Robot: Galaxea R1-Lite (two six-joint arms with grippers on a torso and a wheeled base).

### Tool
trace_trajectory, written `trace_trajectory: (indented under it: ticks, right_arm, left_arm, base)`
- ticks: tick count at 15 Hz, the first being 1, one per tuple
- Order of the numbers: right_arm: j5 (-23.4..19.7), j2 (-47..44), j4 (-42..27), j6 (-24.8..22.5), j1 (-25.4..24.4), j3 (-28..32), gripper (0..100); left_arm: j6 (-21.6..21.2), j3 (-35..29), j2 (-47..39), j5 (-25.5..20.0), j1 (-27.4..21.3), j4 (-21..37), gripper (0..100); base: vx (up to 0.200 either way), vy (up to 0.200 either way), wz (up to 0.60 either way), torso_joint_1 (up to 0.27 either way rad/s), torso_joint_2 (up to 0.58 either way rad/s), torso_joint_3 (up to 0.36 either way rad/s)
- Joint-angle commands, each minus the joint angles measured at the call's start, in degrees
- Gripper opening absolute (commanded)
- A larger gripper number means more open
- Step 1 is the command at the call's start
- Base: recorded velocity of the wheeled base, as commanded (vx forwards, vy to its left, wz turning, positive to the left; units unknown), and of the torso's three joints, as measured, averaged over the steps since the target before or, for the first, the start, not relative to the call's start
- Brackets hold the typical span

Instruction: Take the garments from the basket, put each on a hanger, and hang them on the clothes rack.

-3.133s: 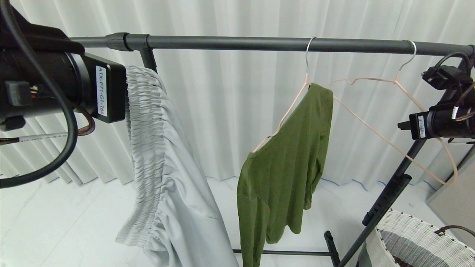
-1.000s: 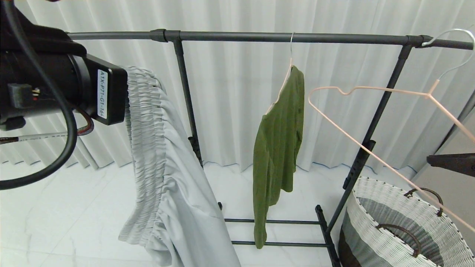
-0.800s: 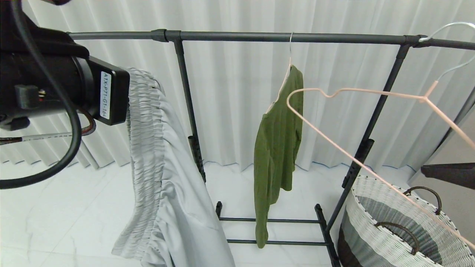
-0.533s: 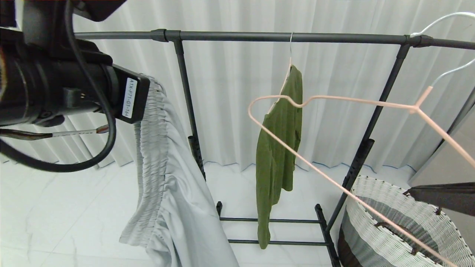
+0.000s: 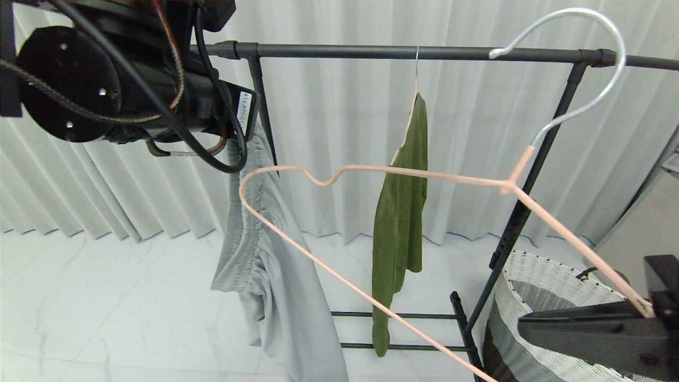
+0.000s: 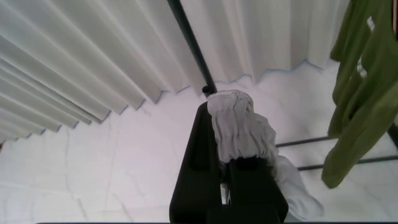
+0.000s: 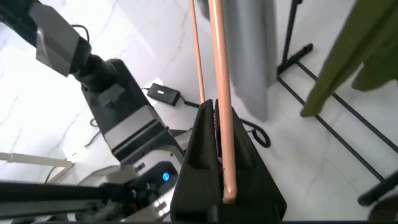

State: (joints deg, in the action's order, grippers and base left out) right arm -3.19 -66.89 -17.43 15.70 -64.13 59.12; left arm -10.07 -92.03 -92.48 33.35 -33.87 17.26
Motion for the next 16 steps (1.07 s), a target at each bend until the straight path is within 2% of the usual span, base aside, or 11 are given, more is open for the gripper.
trace_trajectory:
  ticks: [1, 4, 8, 9, 11, 13, 16]
  right_arm:
    - [1.35, -5.53, 0.91, 0.21, -0.29, 0.47, 0]
    - [5.39, -9.31, 3.99, 2.76, -0.29, 0.55, 0]
    - [7.06, -10.54, 4.86, 2.84, -0.29, 0.73, 0]
    - [7.06, -10.19, 4.86, 2.84, -0.29, 0.82, 0]
    - [6.89, -9.05, 4.51, 2.84, -2.49, 0.9, 0]
    - [6.89, -9.05, 4.6, 2.84, -4.33, 0.82, 0]
    - [7.32, -11.24, 5.04, 2.84, -4.24, 1.78, 0]
  left_arm:
    - [0.4, -1.84, -2.44, 0.04, 0.12, 0.05, 0]
    - [0.4, -1.84, -2.36, 0.04, 0.12, 0.05, 0]
    - [0.31, -1.58, -2.53, 0.22, 0.73, 0.14, 0]
    - [0.23, -1.58, -3.15, 0.84, 1.61, 0.14, 0]
    - [0.31, -2.54, -4.73, 5.14, 1.87, -0.21, 0]
    - [0.31, -3.42, -5.17, 5.76, 1.87, -0.21, 0]
    - [0.31, -3.42, -5.08, 5.85, 1.79, -0.21, 0]
  base:
    - [0.0, 0.0, 0.0, 0.0, 0.0, 0.0]
    - [0.0, 0.0, 0.0, 0.0, 0.0, 0.0]
    - [0.0, 0.0, 0.0, 0.0, 0.0, 0.0]
    - [0.0, 0.0, 0.0, 0.0, 0.0, 0.0]
    - [0.0, 0.0, 0.0, 0.0, 0.0, 0.0]
    - [0.0, 0.0, 0.0, 0.0, 0.0, 0.0]
    - [0.0, 0.0, 0.0, 0.0, 0.0, 0.0]
